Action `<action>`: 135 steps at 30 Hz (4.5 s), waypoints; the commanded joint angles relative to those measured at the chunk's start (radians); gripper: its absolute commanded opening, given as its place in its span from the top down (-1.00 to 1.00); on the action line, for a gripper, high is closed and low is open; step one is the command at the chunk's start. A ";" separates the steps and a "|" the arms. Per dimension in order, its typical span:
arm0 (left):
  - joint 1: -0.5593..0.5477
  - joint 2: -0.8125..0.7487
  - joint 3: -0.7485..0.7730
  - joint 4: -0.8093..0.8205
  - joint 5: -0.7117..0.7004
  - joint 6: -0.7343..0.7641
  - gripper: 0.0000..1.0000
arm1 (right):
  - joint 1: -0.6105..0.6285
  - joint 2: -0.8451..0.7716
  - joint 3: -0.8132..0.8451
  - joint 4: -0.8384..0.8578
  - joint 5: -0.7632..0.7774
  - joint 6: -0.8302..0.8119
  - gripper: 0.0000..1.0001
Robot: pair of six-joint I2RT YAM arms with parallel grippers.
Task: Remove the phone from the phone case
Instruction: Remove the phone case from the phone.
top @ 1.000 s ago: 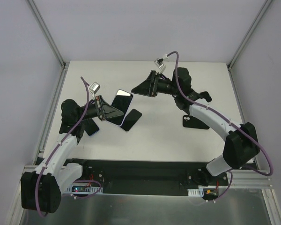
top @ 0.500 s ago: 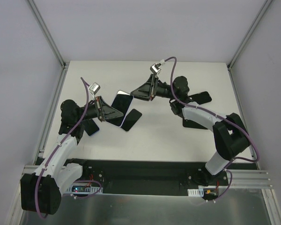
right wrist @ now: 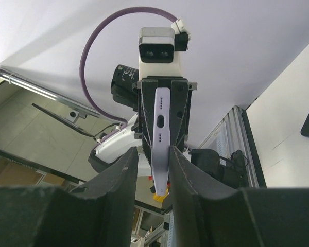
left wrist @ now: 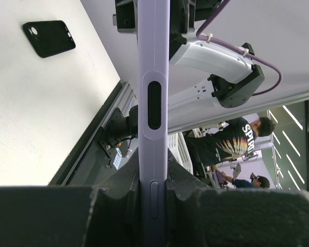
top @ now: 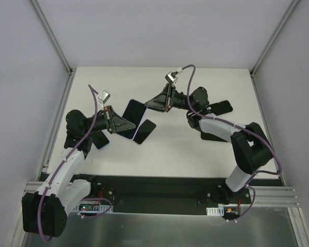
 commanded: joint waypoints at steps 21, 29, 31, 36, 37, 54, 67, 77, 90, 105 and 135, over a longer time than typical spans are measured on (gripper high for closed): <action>-0.005 -0.030 0.048 0.052 -0.012 0.037 1.00 | 0.008 0.060 0.017 0.320 -0.028 0.143 0.97; -0.005 0.091 -0.006 0.442 0.022 -0.174 1.00 | 0.062 0.037 0.138 0.390 -0.039 0.260 0.97; -0.005 0.078 0.011 0.494 0.020 -0.210 1.00 | 0.074 0.035 0.164 0.390 -0.016 0.301 0.97; -0.005 0.035 0.109 0.555 0.008 -0.265 1.00 | 0.105 0.070 0.279 0.389 0.069 0.378 0.97; -0.005 0.022 0.124 0.548 0.008 -0.264 1.00 | 0.118 0.087 0.298 0.390 0.081 0.386 0.97; -0.005 0.033 0.247 0.638 -0.011 -0.336 1.00 | 0.192 0.189 0.546 0.389 0.219 0.496 0.97; -0.005 0.018 0.376 0.681 -0.029 -0.383 1.00 | 0.218 0.235 0.620 0.390 0.250 0.519 0.97; -0.005 -0.016 0.423 0.681 -0.035 -0.409 1.00 | 0.215 0.192 0.502 0.202 0.185 0.349 0.97; -0.005 -0.045 0.508 0.701 -0.052 -0.455 1.00 | 0.192 0.071 0.384 -0.492 0.202 -0.171 0.97; -0.005 -0.038 0.535 0.773 -0.083 -0.514 1.00 | 0.190 0.070 0.422 -1.004 0.360 -0.548 0.97; -0.005 0.039 0.427 0.795 -0.037 -0.452 1.00 | 0.273 0.038 0.352 -1.185 -0.060 -0.726 0.16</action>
